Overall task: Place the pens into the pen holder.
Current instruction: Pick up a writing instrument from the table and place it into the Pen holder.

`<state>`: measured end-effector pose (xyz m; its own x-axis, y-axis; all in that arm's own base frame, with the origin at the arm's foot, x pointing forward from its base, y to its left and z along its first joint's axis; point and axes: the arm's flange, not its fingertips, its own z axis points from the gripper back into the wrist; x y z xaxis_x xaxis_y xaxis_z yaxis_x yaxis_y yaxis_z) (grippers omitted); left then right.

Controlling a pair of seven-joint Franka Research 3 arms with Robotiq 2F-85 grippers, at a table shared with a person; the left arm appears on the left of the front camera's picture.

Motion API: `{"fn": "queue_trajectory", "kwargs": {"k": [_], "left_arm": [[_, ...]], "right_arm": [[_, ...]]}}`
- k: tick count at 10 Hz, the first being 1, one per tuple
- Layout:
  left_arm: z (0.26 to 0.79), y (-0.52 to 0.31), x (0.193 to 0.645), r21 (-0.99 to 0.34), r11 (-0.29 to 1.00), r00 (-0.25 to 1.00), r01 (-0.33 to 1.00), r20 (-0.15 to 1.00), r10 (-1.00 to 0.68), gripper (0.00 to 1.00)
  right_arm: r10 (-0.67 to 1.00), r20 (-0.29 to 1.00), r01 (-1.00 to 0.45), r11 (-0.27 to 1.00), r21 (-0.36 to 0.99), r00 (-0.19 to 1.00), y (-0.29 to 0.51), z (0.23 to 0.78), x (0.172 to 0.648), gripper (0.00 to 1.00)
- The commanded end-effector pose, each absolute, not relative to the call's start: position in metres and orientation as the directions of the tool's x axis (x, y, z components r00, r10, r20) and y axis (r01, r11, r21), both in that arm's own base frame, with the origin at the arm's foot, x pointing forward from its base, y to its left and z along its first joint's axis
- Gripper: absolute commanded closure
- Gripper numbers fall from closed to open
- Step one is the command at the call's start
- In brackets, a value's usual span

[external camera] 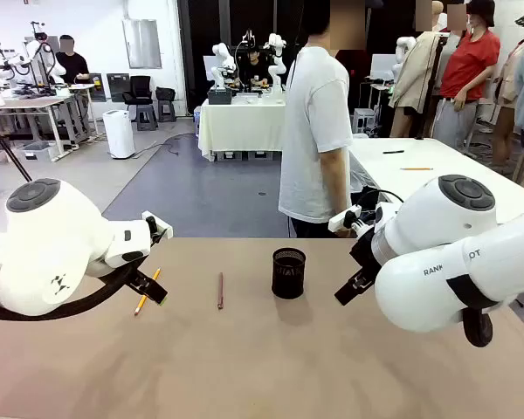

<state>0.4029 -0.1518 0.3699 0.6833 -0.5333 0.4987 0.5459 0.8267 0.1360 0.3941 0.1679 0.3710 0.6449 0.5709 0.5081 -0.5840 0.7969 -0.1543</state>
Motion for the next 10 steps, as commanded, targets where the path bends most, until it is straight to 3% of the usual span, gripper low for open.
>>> {"fn": "queue_trajectory", "kwargs": {"k": [1, 10], "left_arm": [[0.3701, -0.1518, 0.4028, 0.136, 0.827, 0.683, 0.546, 0.499, -0.533, 0.0], [0.3701, -0.1518, 0.4028, 0.136, 0.827, 0.683, 0.546, 0.499, -0.533, 0.0]], "right_arm": [[0.571, 0.508, -0.584, 0.797, -0.154, 0.645, 0.1679, 0.371, 0.3941, 0.0], [0.571, 0.508, -0.584, 0.797, -0.154, 0.645, 0.1679, 0.371, 0.3941, 0.0]]}}
